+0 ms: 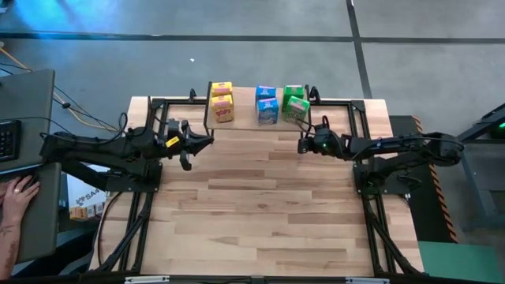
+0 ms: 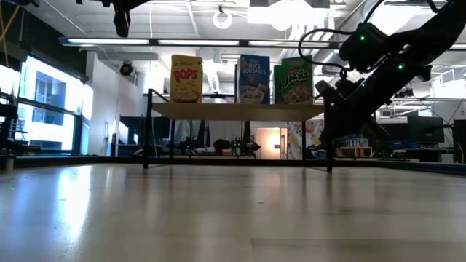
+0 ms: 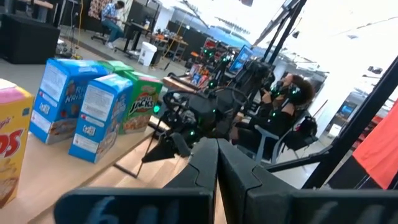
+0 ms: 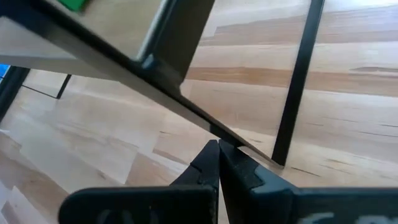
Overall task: Stack cereal on shelf
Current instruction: Adjust the shelf on the table, then return to Home Position
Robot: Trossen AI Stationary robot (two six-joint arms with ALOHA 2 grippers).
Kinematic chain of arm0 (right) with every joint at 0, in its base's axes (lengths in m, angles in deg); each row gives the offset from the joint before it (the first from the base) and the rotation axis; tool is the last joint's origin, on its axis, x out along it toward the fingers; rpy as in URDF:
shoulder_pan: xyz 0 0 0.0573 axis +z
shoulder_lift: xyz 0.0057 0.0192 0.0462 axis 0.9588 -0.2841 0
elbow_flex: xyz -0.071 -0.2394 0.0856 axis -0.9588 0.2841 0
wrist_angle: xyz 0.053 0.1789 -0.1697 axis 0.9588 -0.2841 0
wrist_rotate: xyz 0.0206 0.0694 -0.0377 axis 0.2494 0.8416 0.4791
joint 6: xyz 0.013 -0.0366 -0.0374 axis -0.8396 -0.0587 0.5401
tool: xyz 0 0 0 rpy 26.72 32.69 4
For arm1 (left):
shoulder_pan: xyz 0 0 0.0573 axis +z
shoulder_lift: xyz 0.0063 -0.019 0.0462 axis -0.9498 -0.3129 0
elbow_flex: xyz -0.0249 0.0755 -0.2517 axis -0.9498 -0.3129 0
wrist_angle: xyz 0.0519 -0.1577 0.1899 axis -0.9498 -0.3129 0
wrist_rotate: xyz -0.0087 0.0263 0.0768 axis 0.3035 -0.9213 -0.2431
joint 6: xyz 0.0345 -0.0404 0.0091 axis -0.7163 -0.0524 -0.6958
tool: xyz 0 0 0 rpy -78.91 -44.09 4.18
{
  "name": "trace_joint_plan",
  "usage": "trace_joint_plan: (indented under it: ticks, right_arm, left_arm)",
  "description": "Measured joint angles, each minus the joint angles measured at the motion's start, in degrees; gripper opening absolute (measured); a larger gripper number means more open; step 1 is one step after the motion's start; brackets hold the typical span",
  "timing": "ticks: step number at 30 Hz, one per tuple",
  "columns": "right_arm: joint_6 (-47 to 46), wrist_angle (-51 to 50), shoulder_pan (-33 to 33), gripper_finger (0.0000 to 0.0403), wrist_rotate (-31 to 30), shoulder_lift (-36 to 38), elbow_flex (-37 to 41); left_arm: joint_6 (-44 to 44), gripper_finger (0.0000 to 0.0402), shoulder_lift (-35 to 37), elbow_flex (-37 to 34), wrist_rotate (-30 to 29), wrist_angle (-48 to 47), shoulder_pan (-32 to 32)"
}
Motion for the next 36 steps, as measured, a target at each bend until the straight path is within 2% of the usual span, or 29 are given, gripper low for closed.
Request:
trace_joint_plan:
  ticks: [17, 20, 24, 30, 33, 36]
  right_arm:
    - [4.8, -0.3, -3.0, 0.0, 7.1, 0.2, 0.0]
    - [6.2, -0.8, -3.0, 0.0, 10.4, 1.5, 0.0]
    - [8.7, -4.5, -2.5, 0.0, 14.7, 5.9, 0.0]
    - [10.1, -11.4, 0.6, 0.0, 17.9, 17.6, 0.0]
    - [10.1, -9.3, 3.3, 0.0, 17.5, 23.5, 0.0]
    - [12.2, -2.1, 6.2, 0.0, 17.2, 27.2, 0.0]
  left_arm:
    - [0.0, 0.0, -2.4, 0.0, 0.0, 3.1, 0.0]
    - [0.0, 0.0, -2.2, 0.0, 0.0, 3.3, 0.0]
    - [0.0, 0.0, -2.3, 0.0, 0.0, 3.2, 0.0]
    - [0.0, 0.0, -2.3, 0.0, 1.5, 3.2, 0.0]
    - [0.0, 0.0, -2.3, 0.0, 1.6, 3.2, -0.1]
    - [-0.9, 0.0, -1.9, 0.0, 2.8, 3.1, 0.0]
